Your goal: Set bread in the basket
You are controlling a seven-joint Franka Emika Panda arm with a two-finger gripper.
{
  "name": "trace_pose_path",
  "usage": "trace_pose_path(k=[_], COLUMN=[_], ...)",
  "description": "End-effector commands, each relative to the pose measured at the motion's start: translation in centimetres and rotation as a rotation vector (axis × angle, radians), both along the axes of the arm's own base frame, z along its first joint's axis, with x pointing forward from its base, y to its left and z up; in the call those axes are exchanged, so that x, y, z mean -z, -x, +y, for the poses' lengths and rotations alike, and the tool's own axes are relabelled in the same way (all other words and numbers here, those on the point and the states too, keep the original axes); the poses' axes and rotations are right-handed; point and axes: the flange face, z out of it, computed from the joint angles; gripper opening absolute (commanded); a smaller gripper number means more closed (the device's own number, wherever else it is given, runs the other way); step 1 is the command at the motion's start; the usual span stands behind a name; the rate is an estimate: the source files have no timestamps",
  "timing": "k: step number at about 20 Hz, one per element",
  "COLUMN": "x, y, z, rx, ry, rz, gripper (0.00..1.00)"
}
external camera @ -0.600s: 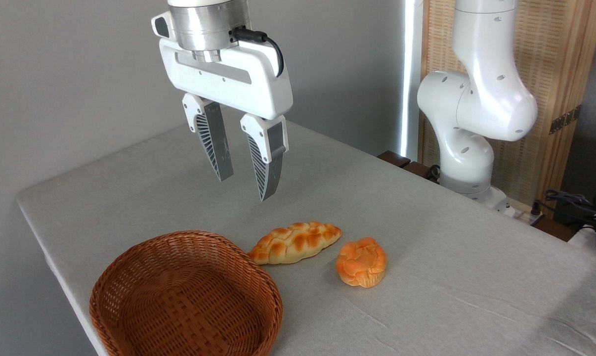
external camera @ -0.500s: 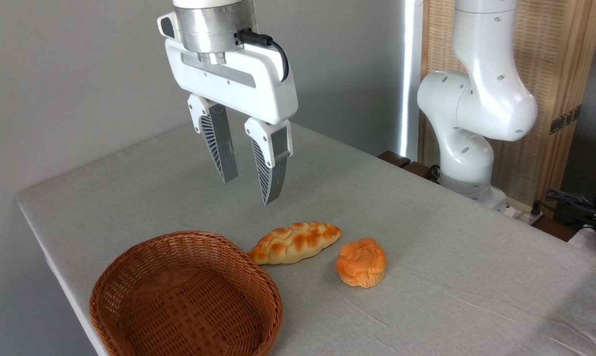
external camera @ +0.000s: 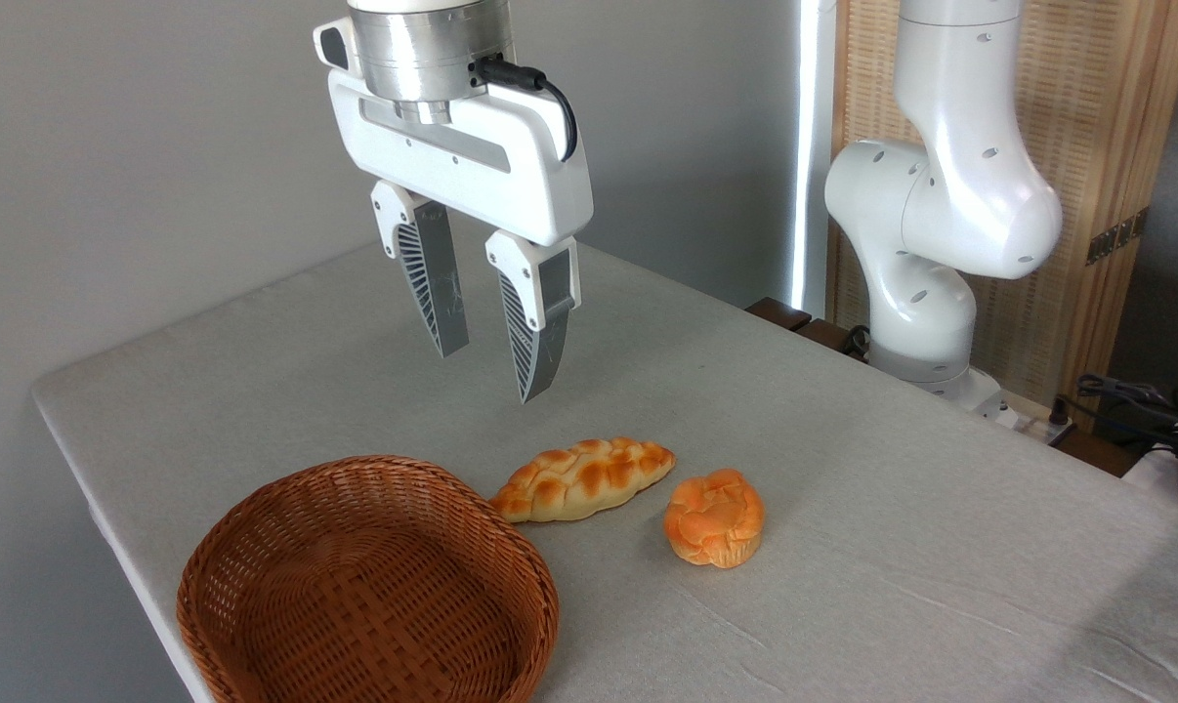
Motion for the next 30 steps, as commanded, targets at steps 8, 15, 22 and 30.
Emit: trace_pose_path(k=[8, 15, 22, 30], x=[-0.8, -0.8, 2.8, 9.6], y=[0.1, 0.0, 1.3, 5.1], z=[0.8, 0.3, -0.8, -3.9], rx=[0.011, 0.015, 0.030, 0.152], ry=[0.018, 0.018, 0.021, 0.019], rz=[-0.011, -0.016, -0.016, -0.081], gripper=[1.00, 1.00, 1.00, 1.00])
